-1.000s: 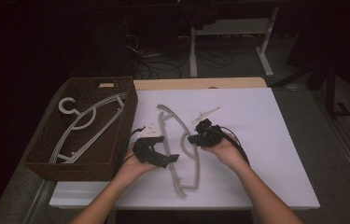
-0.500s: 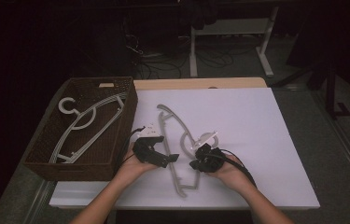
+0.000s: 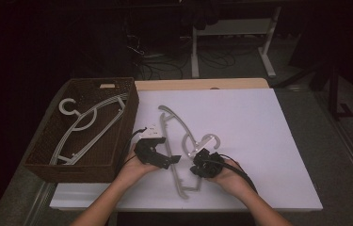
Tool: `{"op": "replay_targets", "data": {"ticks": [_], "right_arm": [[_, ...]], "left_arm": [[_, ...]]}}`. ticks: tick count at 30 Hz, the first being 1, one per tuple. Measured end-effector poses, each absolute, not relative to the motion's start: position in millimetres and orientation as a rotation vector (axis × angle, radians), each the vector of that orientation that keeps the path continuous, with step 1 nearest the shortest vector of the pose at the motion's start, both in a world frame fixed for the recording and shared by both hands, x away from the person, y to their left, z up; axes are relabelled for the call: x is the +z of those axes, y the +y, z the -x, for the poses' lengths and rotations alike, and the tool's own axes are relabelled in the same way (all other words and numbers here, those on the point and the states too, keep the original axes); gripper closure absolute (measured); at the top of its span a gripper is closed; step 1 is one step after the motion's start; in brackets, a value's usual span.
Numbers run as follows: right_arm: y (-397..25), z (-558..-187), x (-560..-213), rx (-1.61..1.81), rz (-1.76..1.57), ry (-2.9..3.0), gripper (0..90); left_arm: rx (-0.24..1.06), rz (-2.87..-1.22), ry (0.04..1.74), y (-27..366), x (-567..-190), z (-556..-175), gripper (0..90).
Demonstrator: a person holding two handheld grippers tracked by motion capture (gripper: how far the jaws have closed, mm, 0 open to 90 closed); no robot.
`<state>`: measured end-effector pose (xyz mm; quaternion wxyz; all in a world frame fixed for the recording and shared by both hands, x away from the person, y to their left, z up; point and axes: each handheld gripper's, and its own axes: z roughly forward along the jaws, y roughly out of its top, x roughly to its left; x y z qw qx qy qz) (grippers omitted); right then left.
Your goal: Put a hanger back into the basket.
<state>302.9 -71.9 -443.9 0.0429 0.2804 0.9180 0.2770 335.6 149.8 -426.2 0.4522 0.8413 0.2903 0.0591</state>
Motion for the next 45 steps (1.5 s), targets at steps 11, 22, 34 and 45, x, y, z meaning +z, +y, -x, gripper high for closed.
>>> {"op": "replay_targets", "data": {"ticks": [11,22,34,45], "right_arm": [[-111.1,-309.5,-442.2,0.773,-0.966,2.736,89.1],[-178.5,-333.3,-441.8,0.641,-1.143,2.556,89.1],[-212.6,-366.4,-434.8,0.745,-1.27,2.431,89.0],[-118.9,-421.2,-432.6,0.941,-1.127,2.538,89.0]], "left_arm": [[0.145,-2.078,0.72,149.5,-426.3,-335.9,2.6],[0.142,-2.083,0.718,147.3,-427.1,-336.0,2.7],[0.139,-2.09,0.715,145.5,-428.3,-336.4,2.7],[0.141,-2.071,0.71,149.5,-424.4,-336.5,2.7]]}}
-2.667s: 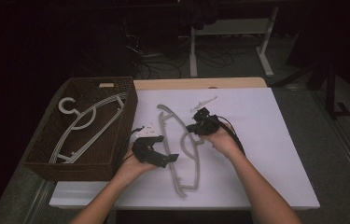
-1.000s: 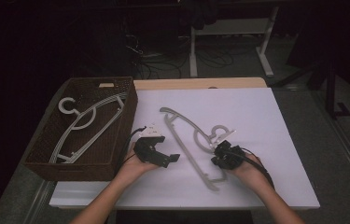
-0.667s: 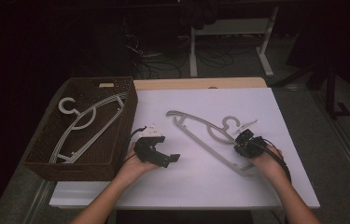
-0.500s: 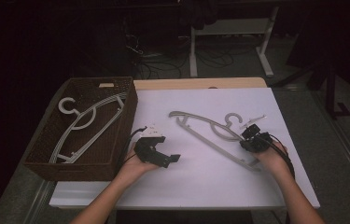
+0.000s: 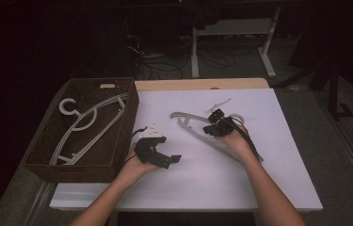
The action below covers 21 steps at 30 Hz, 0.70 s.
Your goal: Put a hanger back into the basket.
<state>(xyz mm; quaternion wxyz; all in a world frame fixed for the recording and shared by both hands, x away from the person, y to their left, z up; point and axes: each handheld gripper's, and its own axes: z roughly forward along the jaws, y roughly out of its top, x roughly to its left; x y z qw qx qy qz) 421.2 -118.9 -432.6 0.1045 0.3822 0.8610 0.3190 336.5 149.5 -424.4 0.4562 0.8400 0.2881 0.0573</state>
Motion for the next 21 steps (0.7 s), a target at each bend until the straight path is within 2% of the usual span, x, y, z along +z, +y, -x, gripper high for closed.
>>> {"op": "replay_targets", "data": {"ticks": [4,10,16,21], "right_arm": [[-97.4,-437.1,-436.1,0.917,-1.117,2.556,89.0],[-91.6,-446.7,-442.6,0.921,-1.132,2.607,89.0],[-86.3,-434.1,-443.3,0.946,-1.068,2.671,89.0],[-79.5,-407.5,-445.5,0.976,-0.96,2.782,89.0]], "left_arm": [[0.144,-2.064,0.709,151.3,-422.4,-337.1,2.7],[0.149,-2.059,0.707,153.0,-420.7,-336.9,2.7],[0.154,-2.056,0.711,154.0,-419.8,-336.4,2.7],[0.158,-2.054,0.711,154.9,-419.3,-336.3,2.7]]}}
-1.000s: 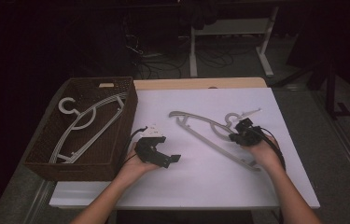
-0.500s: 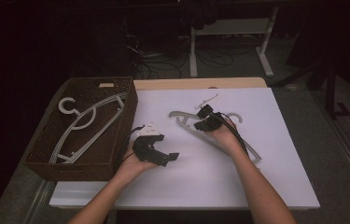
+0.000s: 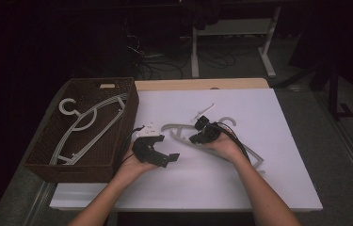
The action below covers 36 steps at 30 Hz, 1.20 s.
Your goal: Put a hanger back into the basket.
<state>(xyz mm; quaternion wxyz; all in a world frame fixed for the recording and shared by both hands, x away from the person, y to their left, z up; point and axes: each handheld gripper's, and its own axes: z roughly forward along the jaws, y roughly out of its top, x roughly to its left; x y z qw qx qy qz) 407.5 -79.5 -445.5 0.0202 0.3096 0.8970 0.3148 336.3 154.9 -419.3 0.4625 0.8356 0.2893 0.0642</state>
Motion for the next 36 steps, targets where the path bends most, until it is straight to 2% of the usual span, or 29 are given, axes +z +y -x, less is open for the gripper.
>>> {"op": "replay_targets", "data": {"ticks": [11,16,26,36], "right_arm": [[-74.6,-343.9,-445.4,0.981,-0.724,2.959,89.0],[-79.4,-338.7,-438.6,1.036,-0.726,2.893,89.0],[-135.6,-316.2,-409.4,1.122,-0.89,2.674,89.0],[-177.3,-284.9,-422.6,1.099,-1.011,2.606,88.9]], "left_arm": [[0.155,-2.06,0.708,153.6,-419.6,-336.0,2.7],[0.154,-2.068,0.704,153.1,-420.6,-336.6,2.7],[0.141,-2.072,0.698,150.8,-422.5,-334.4,2.7],[0.13,-2.08,0.696,150.5,-424.8,-333.8,2.7]]}}
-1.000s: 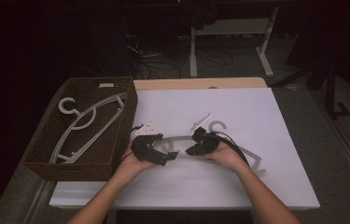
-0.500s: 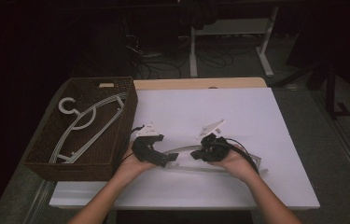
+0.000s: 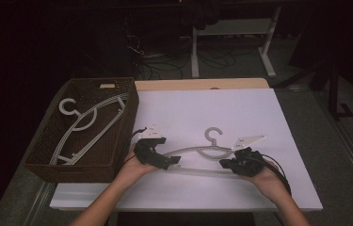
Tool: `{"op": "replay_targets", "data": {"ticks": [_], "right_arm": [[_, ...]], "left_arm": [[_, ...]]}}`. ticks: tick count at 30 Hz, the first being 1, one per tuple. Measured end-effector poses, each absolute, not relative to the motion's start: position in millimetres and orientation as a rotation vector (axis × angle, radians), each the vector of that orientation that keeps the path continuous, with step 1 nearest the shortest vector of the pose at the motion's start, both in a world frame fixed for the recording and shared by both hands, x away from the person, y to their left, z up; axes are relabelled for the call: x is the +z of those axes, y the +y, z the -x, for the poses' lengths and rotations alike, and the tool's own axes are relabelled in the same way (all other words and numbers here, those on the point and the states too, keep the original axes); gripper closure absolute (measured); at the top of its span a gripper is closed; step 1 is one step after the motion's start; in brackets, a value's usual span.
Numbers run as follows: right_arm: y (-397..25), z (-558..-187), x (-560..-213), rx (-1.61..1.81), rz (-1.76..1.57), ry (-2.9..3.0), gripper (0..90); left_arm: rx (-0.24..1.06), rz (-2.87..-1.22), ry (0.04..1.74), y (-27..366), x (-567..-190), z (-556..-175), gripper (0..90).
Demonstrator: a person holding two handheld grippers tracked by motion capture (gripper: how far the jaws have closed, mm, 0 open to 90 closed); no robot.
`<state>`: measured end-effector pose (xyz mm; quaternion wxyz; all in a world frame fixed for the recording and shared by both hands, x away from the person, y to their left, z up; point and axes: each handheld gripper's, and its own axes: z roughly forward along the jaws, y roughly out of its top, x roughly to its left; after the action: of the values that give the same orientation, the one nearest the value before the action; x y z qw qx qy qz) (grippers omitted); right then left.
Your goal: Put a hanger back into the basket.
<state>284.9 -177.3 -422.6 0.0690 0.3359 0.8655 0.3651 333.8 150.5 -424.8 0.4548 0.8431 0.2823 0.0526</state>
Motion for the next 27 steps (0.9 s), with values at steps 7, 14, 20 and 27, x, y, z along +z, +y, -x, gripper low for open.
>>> {"op": "replay_targets", "data": {"ticks": [7,14,20,27], "right_arm": [[-183.2,-280.8,-434.7,1.044,-1.034,2.635,88.9],[-181.1,-280.6,-439.1,1.011,-1.026,2.662,88.9],[-178.4,-281.8,-446.0,0.95,-1.02,2.693,89.0],[-179.9,-282.9,-446.9,0.965,-1.037,2.697,89.1]], "left_arm": [[0.124,-2.085,0.696,150.5,-426.3,-333.8,2.7],[0.125,-2.085,0.696,152.2,-425.8,-334.1,2.9],[0.125,-2.088,0.685,150.7,-425.2,-334.8,4.1],[0.095,-2.128,0.642,137.3,-424.5,-348.4,7.9]]}}
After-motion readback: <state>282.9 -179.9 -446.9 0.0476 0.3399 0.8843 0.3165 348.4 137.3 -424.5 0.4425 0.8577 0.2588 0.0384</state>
